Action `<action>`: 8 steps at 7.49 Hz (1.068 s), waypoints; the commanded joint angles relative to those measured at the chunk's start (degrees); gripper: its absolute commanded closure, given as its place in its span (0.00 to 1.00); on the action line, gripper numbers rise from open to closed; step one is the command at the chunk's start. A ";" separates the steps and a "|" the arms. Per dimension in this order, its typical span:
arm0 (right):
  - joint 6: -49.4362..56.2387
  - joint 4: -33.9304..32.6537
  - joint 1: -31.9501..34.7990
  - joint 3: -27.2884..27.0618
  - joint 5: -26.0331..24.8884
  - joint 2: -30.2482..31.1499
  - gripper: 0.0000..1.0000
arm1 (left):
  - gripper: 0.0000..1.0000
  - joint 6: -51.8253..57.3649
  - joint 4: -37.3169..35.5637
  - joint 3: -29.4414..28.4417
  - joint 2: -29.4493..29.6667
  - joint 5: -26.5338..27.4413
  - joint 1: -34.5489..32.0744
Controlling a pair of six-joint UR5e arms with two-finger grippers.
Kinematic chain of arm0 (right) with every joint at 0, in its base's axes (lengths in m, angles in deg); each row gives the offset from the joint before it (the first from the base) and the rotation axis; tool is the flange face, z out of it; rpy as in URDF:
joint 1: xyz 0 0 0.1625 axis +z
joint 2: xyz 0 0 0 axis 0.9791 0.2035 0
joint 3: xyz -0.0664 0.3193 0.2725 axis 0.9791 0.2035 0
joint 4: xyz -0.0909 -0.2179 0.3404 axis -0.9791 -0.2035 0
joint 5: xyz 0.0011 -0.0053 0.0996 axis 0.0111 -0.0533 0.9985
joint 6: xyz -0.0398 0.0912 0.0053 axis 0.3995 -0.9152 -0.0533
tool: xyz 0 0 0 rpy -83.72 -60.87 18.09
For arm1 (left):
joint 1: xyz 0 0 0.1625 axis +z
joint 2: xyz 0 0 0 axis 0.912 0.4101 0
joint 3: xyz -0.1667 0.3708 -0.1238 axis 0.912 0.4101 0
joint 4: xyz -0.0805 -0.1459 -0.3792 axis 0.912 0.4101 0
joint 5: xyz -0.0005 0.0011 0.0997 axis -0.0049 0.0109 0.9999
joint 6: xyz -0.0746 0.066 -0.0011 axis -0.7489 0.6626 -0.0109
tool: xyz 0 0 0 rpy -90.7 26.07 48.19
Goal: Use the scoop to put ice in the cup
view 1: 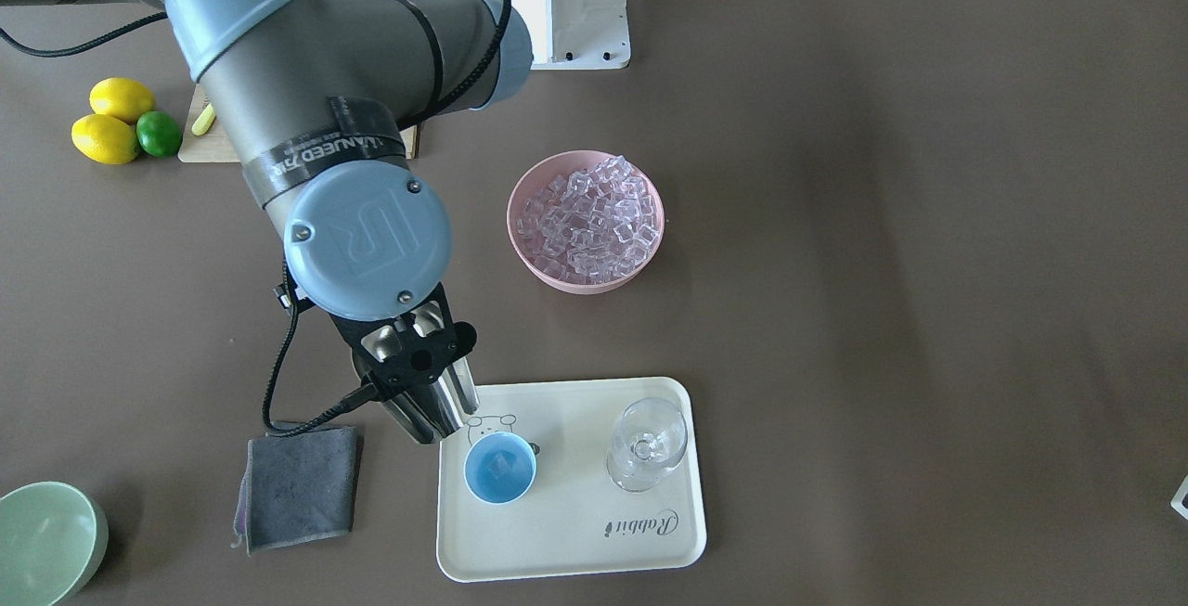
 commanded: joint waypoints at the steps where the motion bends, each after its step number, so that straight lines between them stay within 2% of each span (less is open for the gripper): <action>1: -1.96 -0.82 3.83 -19.03 -0.29 14.25 1.00 | 0.02 -0.04 0.08 0.18 0.25 0.18 0.26; 5: -11.09 -0.13 6.55 -37.69 -1.96 31.22 1.00 | 0.02 -0.66 1.40 1.06 -0.01 0.27 0.26; 6: -16.08 1.79 7.00 -42.87 -2.05 36.84 1.00 | 0.02 -0.57 1.49 1.23 0.08 0.27 0.35; 7: -21.70 9.12 7.00 -45.44 -1.96 43.50 1.00 | 0.02 -0.31 1.49 1.50 -0.01 0.18 0.44; 8: -28.97 19.02 6.83 -45.56 -1.18 49.75 1.00 | 0.02 -0.30 1.49 1.15 -0.01 0.26 0.44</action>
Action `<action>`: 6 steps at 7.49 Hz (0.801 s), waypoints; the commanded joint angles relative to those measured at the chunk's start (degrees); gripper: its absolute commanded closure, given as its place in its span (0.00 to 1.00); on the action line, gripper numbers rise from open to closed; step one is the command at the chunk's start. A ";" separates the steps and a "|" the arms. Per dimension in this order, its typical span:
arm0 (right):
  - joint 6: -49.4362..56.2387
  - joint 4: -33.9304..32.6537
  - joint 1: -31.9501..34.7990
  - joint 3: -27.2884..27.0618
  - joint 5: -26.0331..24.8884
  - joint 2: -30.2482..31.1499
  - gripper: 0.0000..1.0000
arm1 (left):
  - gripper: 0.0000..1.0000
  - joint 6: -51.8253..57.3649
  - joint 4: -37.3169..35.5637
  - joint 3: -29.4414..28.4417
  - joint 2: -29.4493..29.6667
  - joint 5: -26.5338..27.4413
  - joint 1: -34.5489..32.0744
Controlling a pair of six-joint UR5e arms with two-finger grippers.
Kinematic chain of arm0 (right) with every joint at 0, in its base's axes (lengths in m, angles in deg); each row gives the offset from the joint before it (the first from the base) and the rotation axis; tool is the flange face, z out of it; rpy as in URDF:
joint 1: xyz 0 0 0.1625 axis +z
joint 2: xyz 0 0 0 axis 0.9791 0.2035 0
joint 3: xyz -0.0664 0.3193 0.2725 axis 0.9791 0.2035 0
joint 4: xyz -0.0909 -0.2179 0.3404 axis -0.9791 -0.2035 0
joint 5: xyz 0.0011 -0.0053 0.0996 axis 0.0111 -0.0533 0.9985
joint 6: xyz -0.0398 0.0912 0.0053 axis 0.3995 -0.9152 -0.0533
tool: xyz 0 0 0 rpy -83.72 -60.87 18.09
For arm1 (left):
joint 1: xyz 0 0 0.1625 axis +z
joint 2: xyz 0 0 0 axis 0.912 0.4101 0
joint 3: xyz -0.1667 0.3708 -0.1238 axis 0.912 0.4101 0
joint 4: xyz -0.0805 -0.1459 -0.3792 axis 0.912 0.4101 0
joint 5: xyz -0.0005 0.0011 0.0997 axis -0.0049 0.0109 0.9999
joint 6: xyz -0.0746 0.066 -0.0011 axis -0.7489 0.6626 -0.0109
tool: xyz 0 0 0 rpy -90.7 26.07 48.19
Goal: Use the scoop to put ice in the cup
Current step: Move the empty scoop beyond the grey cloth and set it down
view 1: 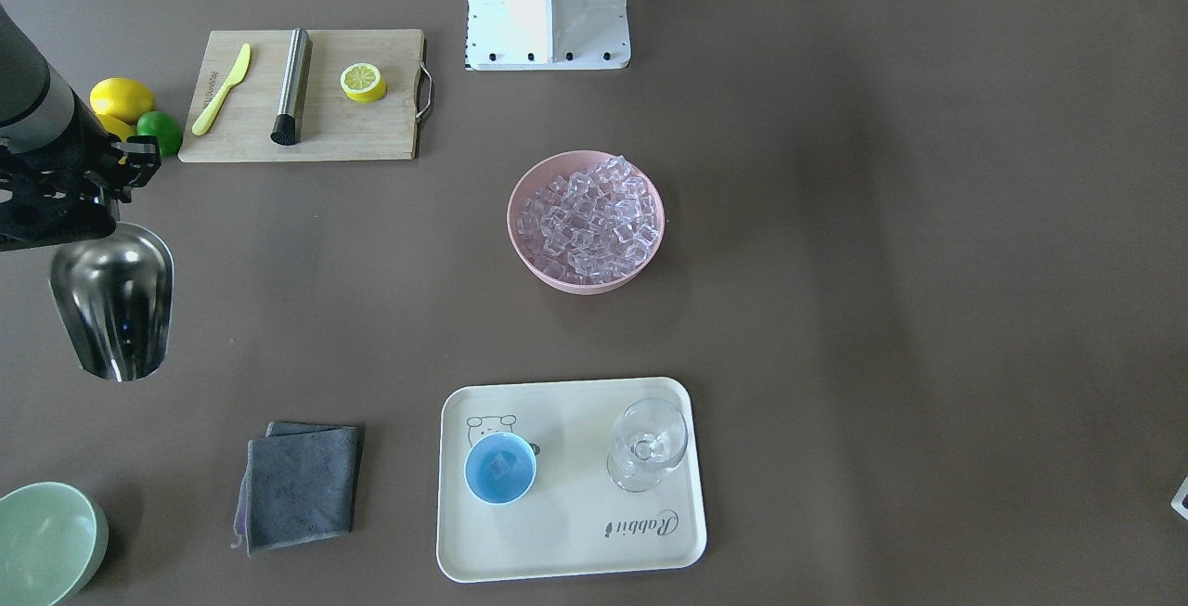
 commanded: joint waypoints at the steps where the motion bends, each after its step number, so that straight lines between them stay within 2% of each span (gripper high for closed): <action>1: -20.10 24.27 -0.48 -2.21 2.09 16.06 1.00 | 0.02 -0.03 0.20 0.04 -1.17 -0.05 0.24; 3: -30.44 36.97 -2.06 2.16 6.39 18.57 1.00 | 0.02 -0.12 0.20 -0.05 -1.18 -0.05 0.33; 4: -35.18 40.08 -4.33 3.84 6.49 18.75 1.00 | 0.02 -0.12 0.12 -0.14 -1.27 0.04 0.42; 5: -35.66 43.50 -6.79 5.42 8.15 18.93 1.00 | 0.02 -0.21 0.12 -0.22 -1.18 0.04 0.42; 6: -35.75 44.23 -9.43 5.79 8.34 19.54 1.00 | 0.02 -0.21 0.03 -0.31 -1.18 0.04 0.68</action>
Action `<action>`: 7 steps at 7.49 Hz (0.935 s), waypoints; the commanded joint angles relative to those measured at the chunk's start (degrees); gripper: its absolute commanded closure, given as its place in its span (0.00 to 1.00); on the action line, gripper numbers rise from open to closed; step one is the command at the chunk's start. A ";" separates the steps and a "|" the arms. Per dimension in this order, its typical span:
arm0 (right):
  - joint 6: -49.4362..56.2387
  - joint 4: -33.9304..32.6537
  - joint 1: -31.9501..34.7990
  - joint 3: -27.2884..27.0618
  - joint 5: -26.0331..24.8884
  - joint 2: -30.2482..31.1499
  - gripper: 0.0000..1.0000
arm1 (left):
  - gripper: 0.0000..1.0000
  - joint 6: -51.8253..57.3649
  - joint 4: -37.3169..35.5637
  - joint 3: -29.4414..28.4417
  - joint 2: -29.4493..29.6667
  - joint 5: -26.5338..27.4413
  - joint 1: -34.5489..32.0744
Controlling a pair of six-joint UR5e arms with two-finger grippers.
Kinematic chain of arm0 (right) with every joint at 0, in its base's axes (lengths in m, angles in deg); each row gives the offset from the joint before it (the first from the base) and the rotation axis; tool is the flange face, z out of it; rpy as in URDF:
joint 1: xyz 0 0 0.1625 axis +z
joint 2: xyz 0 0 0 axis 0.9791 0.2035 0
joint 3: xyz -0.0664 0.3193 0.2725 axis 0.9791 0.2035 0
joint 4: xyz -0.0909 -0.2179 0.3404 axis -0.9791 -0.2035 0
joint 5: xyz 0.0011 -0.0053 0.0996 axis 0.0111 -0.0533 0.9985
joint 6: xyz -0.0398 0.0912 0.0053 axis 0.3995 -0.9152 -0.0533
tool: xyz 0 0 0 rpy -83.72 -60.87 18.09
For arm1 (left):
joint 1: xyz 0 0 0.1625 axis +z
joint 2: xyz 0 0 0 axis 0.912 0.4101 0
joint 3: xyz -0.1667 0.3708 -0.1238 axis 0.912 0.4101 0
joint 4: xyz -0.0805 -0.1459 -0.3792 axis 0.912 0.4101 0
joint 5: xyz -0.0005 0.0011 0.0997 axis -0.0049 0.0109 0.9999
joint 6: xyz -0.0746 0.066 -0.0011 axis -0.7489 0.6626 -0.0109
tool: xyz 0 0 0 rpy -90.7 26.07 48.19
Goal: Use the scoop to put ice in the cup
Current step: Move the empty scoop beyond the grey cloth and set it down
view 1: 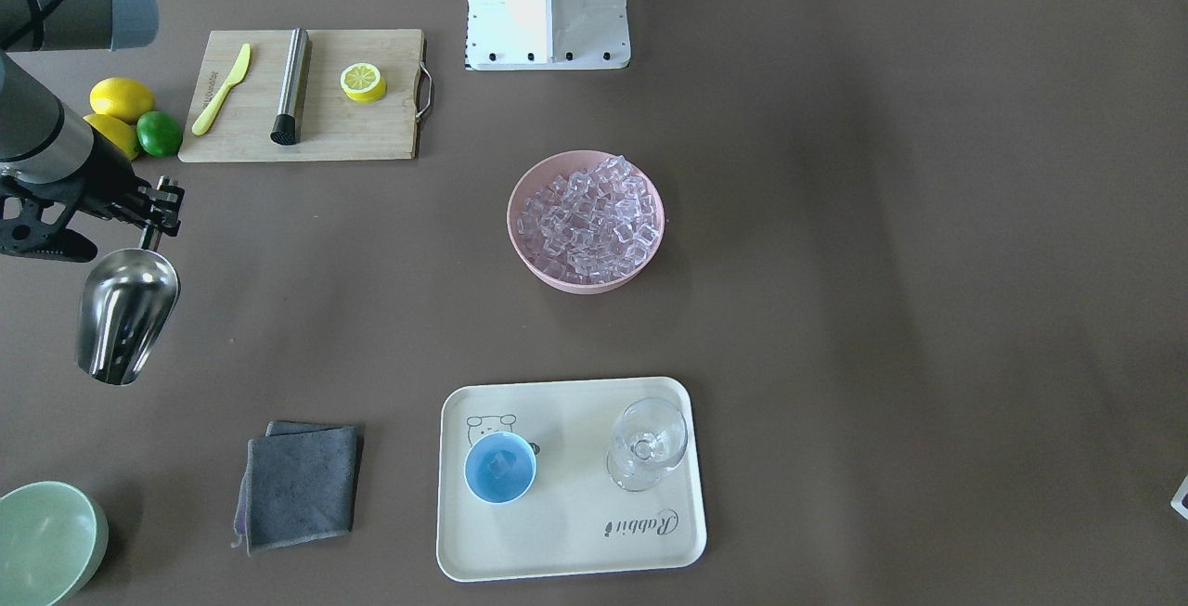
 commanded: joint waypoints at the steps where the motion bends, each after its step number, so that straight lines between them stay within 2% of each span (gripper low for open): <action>1: -1.44 4.32 -6.50 1.87 0.92 1.64 1.00 | 0.02 0.04 -0.02 -0.24 -0.08 -0.07 0.19; 3: -1.70 10.71 -7.66 4.85 0.92 3.13 1.00 | 0.02 0.04 -0.01 -0.16 -0.17 -0.07 0.28; 5: -1.61 13.28 -7.76 7.05 1.09 3.15 1.00 | 0.02 0.04 -0.01 0.02 -0.17 -0.07 0.19; 6: -1.53 13.29 -7.76 6.97 1.18 2.80 0.59 | 0.02 0.13 -0.01 0.02 -0.17 -0.07 0.28; 7: -1.00 13.46 -7.76 6.45 1.18 2.79 0.01 | 0.02 0.30 -0.01 -0.07 -0.17 0.02 0.28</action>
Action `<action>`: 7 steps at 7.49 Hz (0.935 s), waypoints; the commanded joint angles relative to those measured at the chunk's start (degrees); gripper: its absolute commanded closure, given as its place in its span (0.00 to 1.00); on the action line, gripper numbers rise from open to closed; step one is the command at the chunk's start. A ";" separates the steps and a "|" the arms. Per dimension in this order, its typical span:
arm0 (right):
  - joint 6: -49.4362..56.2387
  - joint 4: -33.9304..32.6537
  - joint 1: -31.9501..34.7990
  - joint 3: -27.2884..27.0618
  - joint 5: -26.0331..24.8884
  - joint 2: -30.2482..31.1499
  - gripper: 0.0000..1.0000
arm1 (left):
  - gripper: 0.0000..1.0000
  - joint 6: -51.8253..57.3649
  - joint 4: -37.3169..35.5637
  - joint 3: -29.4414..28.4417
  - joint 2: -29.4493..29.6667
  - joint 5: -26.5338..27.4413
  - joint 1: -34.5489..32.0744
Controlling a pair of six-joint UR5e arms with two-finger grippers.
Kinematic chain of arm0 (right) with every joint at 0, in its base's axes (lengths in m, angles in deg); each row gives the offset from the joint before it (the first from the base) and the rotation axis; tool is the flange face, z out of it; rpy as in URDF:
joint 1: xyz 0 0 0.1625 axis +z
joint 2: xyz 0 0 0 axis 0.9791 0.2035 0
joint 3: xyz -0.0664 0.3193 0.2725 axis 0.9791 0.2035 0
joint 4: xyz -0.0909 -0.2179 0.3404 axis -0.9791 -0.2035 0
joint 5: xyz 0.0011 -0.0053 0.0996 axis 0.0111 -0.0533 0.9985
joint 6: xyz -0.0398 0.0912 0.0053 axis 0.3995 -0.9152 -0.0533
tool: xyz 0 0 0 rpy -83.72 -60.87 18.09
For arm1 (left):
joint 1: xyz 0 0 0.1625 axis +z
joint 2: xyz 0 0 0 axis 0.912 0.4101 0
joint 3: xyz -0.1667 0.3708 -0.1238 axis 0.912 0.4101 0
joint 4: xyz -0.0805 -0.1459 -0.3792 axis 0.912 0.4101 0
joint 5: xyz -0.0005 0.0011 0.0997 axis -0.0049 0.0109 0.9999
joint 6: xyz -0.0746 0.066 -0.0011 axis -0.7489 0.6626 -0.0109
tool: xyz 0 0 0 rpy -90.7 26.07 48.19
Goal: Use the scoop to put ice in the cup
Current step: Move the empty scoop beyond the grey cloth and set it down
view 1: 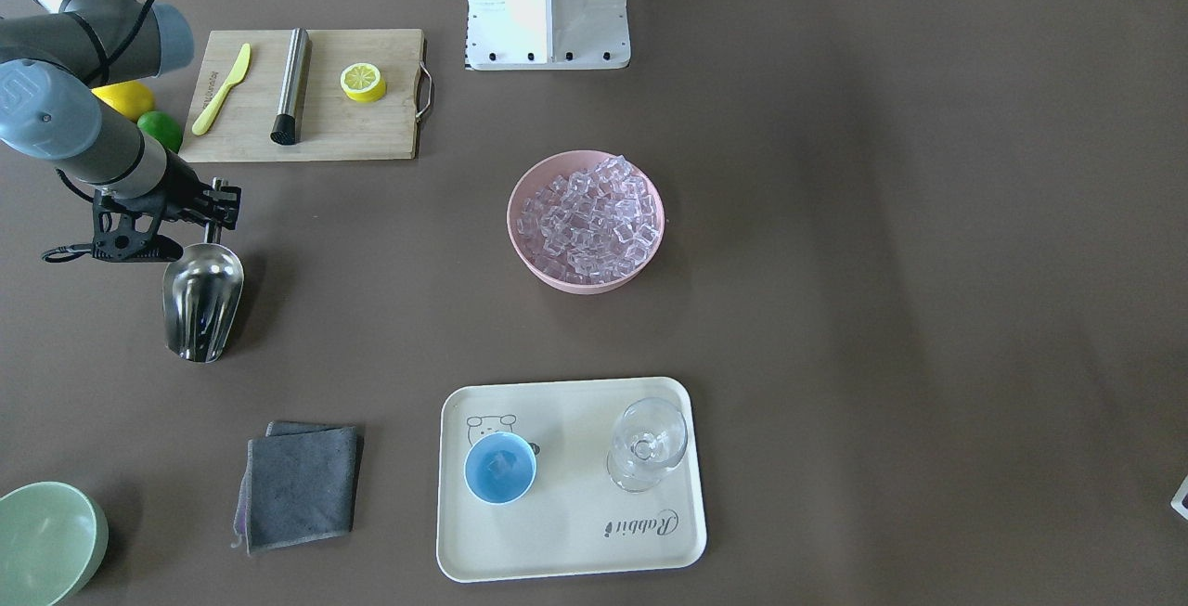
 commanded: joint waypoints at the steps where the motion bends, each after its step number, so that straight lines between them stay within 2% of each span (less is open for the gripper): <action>1: 0.30 1.13 0.04 -0.78 0.23 -0.18 0.00 | 0.02 0.30 0.00 0.14 -0.35 0.08 0.03; 3: 0.12 1.13 2.05 -4.37 -0.46 0.79 0.00 | 0.02 0.30 0.00 0.14 -0.44 0.08 0.03; 5: 2.39 0.43 8.18 -5.80 -1.52 1.23 0.00 | 0.02 0.30 -0.09 0.23 -0.44 0.08 0.03; 6: 10.93 -0.96 13.35 -5.62 -1.00 2.45 0.00 | 0.02 0.30 -0.09 0.23 -0.44 0.08 0.03; 7: 22.16 -6.46 18.36 -5.62 -1.08 2.46 0.00 | 0.02 0.30 -0.09 0.23 -0.44 0.08 0.03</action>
